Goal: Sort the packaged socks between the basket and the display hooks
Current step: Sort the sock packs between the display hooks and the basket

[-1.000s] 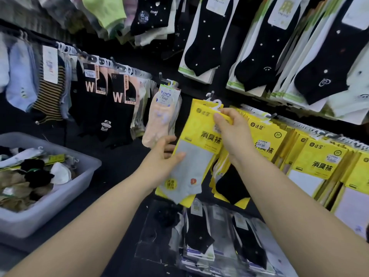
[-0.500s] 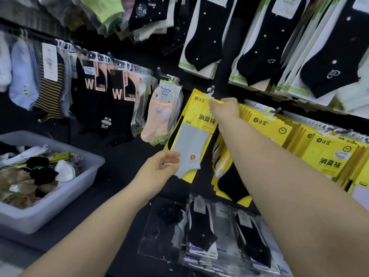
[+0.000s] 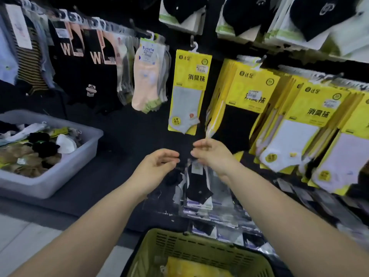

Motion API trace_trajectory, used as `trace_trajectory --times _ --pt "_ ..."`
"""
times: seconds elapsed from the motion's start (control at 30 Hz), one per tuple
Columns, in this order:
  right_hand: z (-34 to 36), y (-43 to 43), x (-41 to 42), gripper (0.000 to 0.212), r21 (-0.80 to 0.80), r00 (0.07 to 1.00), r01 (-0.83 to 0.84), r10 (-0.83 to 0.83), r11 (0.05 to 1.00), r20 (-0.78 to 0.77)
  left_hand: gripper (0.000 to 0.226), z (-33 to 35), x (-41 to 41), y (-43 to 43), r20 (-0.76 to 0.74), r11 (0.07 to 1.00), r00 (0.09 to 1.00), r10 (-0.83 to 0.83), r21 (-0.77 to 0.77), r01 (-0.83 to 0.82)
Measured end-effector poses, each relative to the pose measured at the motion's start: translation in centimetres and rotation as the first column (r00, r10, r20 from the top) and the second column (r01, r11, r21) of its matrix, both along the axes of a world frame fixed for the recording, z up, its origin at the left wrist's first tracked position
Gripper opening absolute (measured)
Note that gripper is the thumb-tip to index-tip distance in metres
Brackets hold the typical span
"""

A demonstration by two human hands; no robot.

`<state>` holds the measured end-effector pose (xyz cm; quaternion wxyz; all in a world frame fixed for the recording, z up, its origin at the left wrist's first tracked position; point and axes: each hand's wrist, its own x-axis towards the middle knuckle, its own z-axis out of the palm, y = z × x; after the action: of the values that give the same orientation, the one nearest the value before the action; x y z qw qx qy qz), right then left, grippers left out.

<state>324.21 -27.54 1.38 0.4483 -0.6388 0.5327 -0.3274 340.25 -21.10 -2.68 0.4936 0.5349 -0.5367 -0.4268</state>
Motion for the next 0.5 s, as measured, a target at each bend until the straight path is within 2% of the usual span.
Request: trace_trajectory --times 0.07,0.2,0.27,0.37,0.5 --pt "-3.7 1.8 -1.5 0.013 0.083 0.998 -0.035 0.039 0.996 -0.044 0.018 -2.8 -1.0 2.0 0.032 0.997 0.998 -0.054 0.065 0.052" --pt "-12.8 6.7 -3.9 0.016 0.269 0.987 -0.079 0.114 0.96 -0.114 0.015 -9.4 -2.9 6.4 0.064 0.959 0.984 -0.168 0.242 0.148" --pt "-17.5 9.0 -5.1 0.021 0.34 0.961 -0.089 0.17 0.936 -0.216 0.015 -12.5 -3.5 8.1 0.079 0.939 0.979 -0.187 0.306 0.155" --pt "-23.8 11.4 -6.8 0.041 0.39 0.815 -0.147 0.335 0.909 -0.473 0.017 -16.3 -4.3 9.5 0.111 0.907 0.97 -0.217 0.391 0.158" --pt "-30.5 13.1 -8.2 0.079 0.503 0.565 -0.254 0.549 0.826 -0.616 0.014 -19.1 -5.4 8.9 0.142 0.861 0.939 -0.313 0.459 0.217"
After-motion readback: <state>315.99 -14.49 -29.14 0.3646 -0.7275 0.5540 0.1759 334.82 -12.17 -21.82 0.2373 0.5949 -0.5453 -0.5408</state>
